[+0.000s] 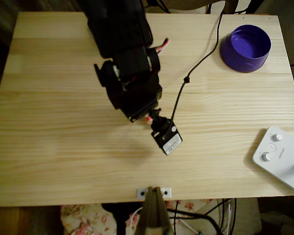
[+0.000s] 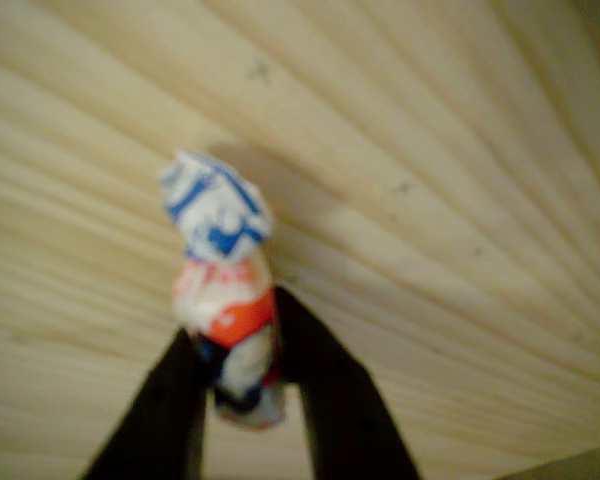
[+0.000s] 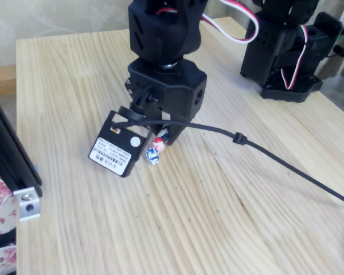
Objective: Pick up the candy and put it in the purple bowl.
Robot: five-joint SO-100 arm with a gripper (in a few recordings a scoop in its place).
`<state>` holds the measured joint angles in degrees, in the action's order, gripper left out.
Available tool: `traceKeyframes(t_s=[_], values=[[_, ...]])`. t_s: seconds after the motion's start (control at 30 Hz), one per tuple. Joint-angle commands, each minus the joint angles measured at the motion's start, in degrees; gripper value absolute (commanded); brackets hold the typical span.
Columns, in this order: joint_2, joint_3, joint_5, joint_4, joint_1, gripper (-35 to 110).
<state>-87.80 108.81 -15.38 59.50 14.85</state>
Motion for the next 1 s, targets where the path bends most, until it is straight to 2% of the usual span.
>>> traceKeyframes(t_s=[0.0, 0.5, 0.97], values=[[-4.31, -0.62, 0.18, 1.05, -0.18, 3], [-19.07, -6.68, 1.49, 15.29, -0.18, 2], [-41.84, -5.19, 6.59, 26.02, 11.25, 0]])
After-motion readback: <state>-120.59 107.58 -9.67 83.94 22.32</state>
